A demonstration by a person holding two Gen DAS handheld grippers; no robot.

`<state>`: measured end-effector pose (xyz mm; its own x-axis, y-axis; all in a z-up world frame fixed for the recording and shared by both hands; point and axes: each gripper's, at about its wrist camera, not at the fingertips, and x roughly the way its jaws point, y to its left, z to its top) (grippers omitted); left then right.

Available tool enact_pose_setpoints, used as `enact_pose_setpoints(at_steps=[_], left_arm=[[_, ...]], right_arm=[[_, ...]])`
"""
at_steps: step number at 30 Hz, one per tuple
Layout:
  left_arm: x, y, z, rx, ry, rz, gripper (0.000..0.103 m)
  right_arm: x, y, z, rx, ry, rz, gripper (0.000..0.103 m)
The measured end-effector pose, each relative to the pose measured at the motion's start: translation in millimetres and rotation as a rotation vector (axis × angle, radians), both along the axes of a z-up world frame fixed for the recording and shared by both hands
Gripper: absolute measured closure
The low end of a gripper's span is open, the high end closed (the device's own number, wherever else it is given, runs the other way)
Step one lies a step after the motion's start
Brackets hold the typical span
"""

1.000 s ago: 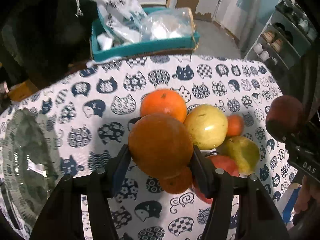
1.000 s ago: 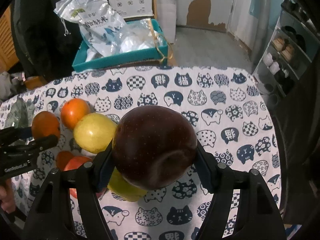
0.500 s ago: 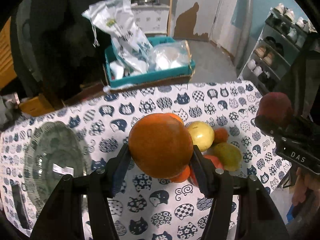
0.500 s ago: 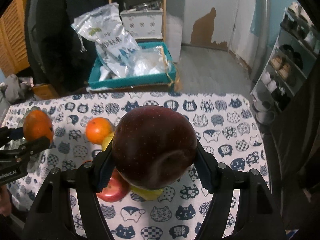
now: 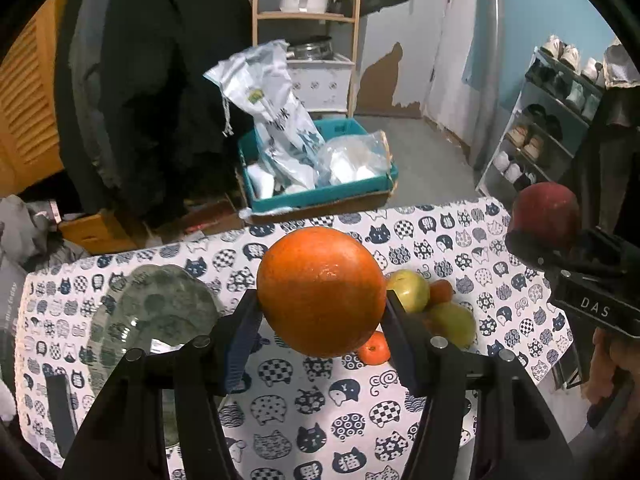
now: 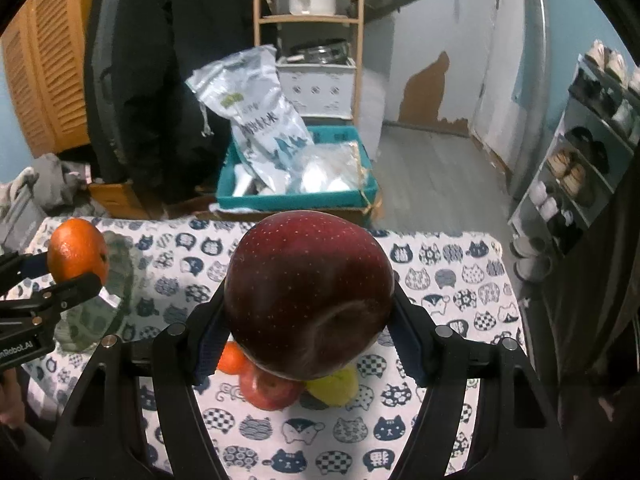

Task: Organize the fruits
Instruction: 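Carry the orange and dark apple with both grippers over the glass bowl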

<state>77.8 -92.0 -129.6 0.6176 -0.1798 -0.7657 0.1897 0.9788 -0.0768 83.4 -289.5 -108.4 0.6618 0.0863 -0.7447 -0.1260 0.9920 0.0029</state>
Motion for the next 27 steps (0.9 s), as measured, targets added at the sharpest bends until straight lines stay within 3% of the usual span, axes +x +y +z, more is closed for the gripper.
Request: enact_pose_setpoints(at_steps=[15,27], left_arm=[[-21.0,61.2,27.6,-0.009,-0.062,0.091,0.041],[-31.3,130.6,22.1,-0.016,-0.047,0.210,0.041]], right_arm=[[-3.5,65.9,28.3,0.020,-0.036,0.104,0.031],[8.9,151.1,23.8,0.038,-0.004,0.217,0.031]])
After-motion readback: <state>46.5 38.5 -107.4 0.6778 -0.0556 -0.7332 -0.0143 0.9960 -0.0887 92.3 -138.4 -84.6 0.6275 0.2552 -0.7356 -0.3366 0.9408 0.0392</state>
